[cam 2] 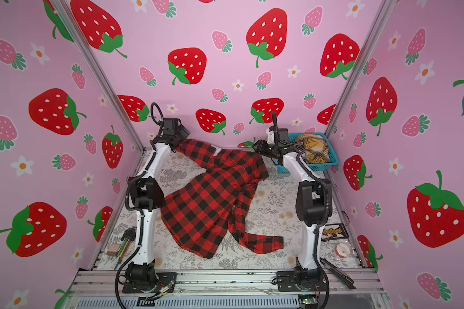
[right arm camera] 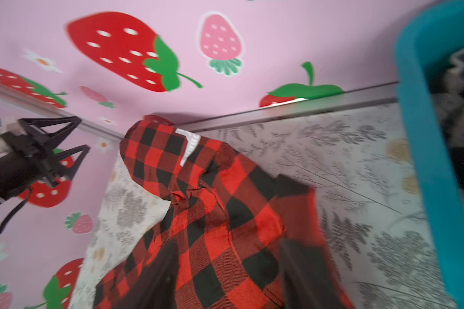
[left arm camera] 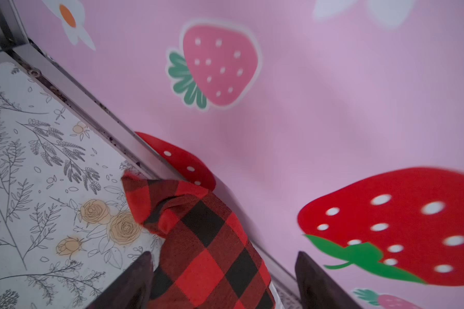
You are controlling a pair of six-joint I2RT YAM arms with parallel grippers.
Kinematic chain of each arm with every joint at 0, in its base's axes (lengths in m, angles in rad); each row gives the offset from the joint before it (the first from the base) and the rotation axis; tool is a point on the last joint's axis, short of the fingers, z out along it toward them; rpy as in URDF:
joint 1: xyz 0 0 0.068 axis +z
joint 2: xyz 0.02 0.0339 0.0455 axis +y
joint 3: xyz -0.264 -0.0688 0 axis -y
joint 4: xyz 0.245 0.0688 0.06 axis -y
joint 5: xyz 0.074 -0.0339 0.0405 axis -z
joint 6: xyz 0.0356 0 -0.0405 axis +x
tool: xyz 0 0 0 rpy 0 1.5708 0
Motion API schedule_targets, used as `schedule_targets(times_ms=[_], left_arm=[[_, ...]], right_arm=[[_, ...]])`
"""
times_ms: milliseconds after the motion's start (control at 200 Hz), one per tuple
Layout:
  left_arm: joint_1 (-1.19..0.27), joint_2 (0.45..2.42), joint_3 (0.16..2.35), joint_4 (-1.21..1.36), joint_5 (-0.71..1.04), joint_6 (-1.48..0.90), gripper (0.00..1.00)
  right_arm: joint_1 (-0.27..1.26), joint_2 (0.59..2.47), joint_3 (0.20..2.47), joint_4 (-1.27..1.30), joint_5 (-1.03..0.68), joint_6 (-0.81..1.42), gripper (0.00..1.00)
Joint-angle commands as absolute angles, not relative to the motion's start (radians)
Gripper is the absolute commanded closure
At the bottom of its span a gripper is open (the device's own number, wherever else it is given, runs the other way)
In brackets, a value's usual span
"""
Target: Fold and stack the long sleeve shirts
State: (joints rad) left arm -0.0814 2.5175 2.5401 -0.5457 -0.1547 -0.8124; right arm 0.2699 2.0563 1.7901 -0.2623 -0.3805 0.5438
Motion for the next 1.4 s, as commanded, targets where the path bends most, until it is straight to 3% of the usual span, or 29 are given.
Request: schedule_targets(times_ms=[0, 130, 270, 330, 395, 515, 785, 896, 951, 1031, 1096, 1136, 1201, 1396], left_arm=[[-0.03, 2.331, 2.522, -0.696, -0.243, -0.848, 0.12], [-0.044, 1.943, 1.959, -0.652, -0.289, -0.828, 0.12], [-0.124, 1.544, 1.326, -0.601, -0.187, -0.858, 0.11], [-0.17, 1.439, 1.137, -0.631, -0.12, -0.909, 0.11], [-0.202, 1.339, 0.959, -0.631, -0.048, -0.979, 0.03], [-0.244, 1.238, 0.749, -0.559, 0.022, -1.077, 0.06], [-0.248, 1.344, 0.693, -0.528, 0.063, -1.15, 0.07], [-0.219, 1.427, 0.723, -0.499, 0.062, -1.131, 0.13], [-0.19, 1.483, 0.75, -0.491, 0.079, -1.106, 0.25], [-0.158, 1.553, 0.8, -0.534, 0.049, -1.073, 0.42], [-0.126, 1.584, 0.821, -0.539, 0.017, -1.054, 0.61], [-0.099, 1.606, 0.838, -0.546, 0.007, -1.044, 0.79], [-0.053, 1.655, 0.885, -0.541, 0.011, -1.009, 1.0], [0.082, 1.872, 1.211, -0.594, -0.062, -0.895, 1.0]], right_arm=[[0.291, 1.956, 1.8, -0.373, -0.246, 0.502, 0.26], [0.369, 1.826, 1.673, -0.503, -0.098, 0.431, 0.23], [0.558, 1.694, 1.465, -0.624, 0.073, 0.382, 0.22], [0.627, 1.639, 1.359, -0.648, 0.1, 0.403, 0.22], [0.678, 1.577, 1.248, -0.654, 0.085, 0.443, 0.21], [0.76, 1.499, 1.097, -0.644, 0.056, 0.516, 0.21], [0.862, 1.432, 0.885, -0.594, -0.016, 0.661, 0.2], [0.862, 1.435, 0.823, -0.529, -0.051, 0.704, 0.29], [0.862, 1.44, 0.808, -0.508, -0.057, 0.726, 0.37], [0.861, 1.457, 0.805, -0.495, -0.051, 0.744, 0.69], [0.861, 1.467, 0.805, -0.495, -0.049, 0.75, 0.86], [0.86, 1.468, 0.805, -0.493, -0.052, 0.752, 0.91], [0.861, 1.471, 0.804, -0.471, -0.074, 0.753, 0.97], [0.863, 1.53, 0.875, -0.376, -0.235, 0.704, 1.0]])
